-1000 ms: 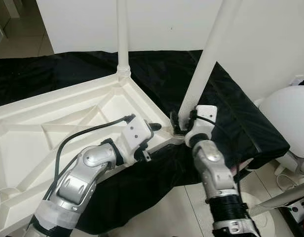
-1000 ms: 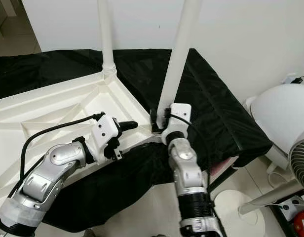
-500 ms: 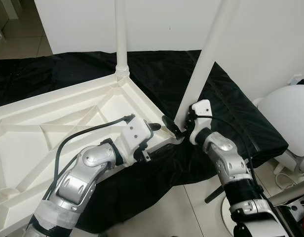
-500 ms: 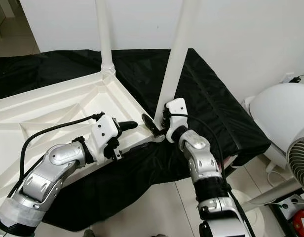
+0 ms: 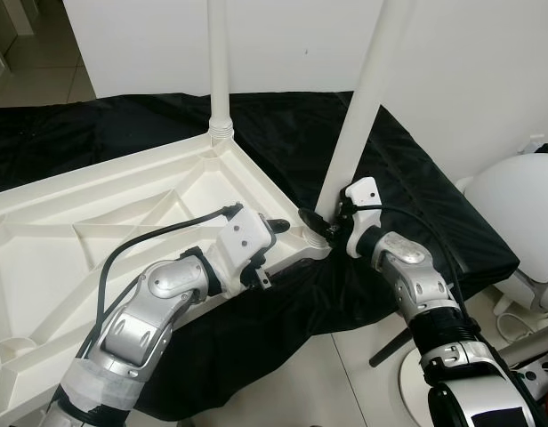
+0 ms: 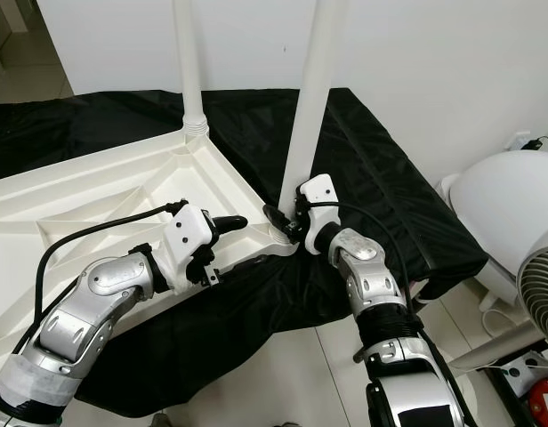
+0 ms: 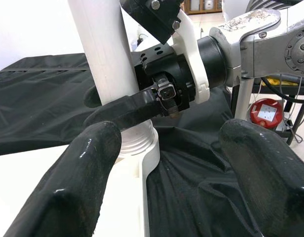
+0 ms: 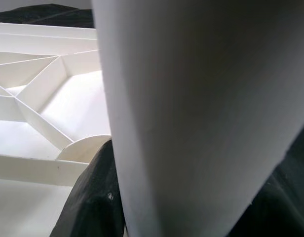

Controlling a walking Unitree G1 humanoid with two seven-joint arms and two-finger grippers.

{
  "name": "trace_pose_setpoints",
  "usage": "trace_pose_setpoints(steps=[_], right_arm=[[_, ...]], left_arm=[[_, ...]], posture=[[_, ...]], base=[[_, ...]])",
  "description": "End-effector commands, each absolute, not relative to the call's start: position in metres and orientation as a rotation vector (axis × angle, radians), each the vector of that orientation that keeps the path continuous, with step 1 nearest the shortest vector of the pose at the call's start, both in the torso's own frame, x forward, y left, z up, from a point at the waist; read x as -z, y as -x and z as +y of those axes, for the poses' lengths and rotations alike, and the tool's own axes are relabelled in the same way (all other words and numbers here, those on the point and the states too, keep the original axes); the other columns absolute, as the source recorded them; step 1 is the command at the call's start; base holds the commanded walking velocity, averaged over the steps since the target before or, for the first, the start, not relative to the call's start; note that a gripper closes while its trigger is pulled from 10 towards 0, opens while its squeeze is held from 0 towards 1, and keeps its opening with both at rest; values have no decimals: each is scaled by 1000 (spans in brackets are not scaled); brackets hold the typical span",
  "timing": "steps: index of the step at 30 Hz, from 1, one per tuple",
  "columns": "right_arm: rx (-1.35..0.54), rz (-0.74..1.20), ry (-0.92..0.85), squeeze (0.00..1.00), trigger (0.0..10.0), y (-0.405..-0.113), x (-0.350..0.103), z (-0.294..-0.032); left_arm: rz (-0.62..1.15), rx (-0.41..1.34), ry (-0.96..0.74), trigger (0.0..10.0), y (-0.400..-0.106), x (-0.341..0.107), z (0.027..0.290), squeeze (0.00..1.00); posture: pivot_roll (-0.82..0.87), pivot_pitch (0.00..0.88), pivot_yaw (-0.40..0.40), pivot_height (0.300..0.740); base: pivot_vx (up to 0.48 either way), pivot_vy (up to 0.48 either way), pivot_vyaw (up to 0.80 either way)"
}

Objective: Building children table

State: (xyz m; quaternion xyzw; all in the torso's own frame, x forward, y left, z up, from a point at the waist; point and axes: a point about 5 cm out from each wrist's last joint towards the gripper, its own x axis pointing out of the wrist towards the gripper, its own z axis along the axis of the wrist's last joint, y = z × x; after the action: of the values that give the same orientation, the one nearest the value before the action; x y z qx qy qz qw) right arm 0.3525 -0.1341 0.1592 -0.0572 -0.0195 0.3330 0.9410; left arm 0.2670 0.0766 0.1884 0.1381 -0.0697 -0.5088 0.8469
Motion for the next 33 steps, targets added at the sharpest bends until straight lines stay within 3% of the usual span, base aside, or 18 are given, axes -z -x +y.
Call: trace_pose_setpoints(steps=[1, 11, 17, 23, 33], right_arm=[[-658, -4, 59, 0, 10000, -350, -150, -137], [-563, -24, -8, 0, 10000, -344, -152, -131], [-323, -10, -77, 0, 10000, -336, -150, -120], [61, -49, -120, 0, 10000, -324, -147, -115], [57, -74, -164, 0, 10000, -318, -157, -109]], left_arm=[[-137, 1086, -294, 10000, -265, -188, 76, 0], [-135, 1093, -303, 10000, -264, -186, 76, 0], [-141, 1094, -297, 10000, -264, -187, 76, 0], [-138, 1091, -296, 10000, -263, -185, 75, 0], [-137, 1090, -293, 10000, -263, -185, 75, 0]], posture=[[81, 48, -40, 740], [91, 29, -49, 740], [89, 35, -62, 740], [82, 35, -57, 740], [75, 40, -56, 740]], base=[[0, 0, 0], [0, 0, 0], [0, 0, 0], [0, 0, 0], [0, 0, 0]])
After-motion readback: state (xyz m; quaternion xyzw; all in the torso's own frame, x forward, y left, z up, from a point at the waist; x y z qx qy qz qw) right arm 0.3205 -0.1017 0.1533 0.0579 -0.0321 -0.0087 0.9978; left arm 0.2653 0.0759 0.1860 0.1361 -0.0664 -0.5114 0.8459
